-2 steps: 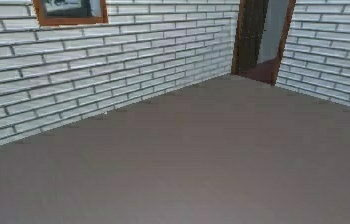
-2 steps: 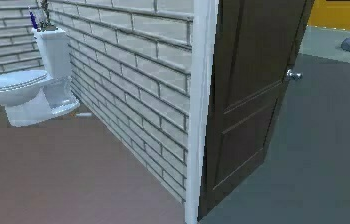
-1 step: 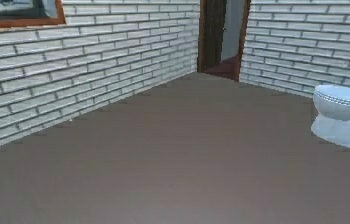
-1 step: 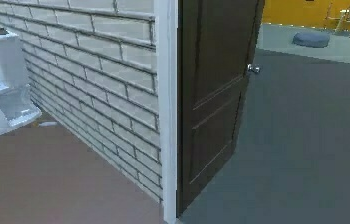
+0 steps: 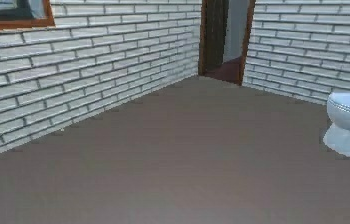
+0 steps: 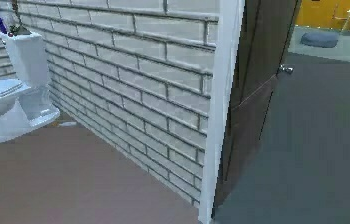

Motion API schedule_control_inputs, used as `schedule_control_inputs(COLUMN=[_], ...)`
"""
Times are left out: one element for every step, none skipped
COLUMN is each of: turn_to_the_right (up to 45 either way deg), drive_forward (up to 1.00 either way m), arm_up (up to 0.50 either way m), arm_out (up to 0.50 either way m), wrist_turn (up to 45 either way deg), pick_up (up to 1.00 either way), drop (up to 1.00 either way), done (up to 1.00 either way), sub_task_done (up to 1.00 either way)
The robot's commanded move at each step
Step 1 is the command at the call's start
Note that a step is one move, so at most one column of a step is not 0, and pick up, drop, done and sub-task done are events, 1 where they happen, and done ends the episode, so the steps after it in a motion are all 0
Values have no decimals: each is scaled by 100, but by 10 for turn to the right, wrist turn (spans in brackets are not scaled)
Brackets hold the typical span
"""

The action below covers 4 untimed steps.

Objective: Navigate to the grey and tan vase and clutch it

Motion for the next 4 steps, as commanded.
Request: schedule_control_inputs(turn_to_the_right=[-450, -420, 0, -450], drive_forward=[0, 0, 45, 0], arm_up=[0, 0, 0, 0], arm_out=[0, 0, 0, 0], wrist_turn=[0, 0, 0, 0], pick_up=[0, 0, 0, 0], drop=[0, 0, 0, 0], done=[0, 0, 0, 0], sub_task_done=[0, 0, 0, 0])
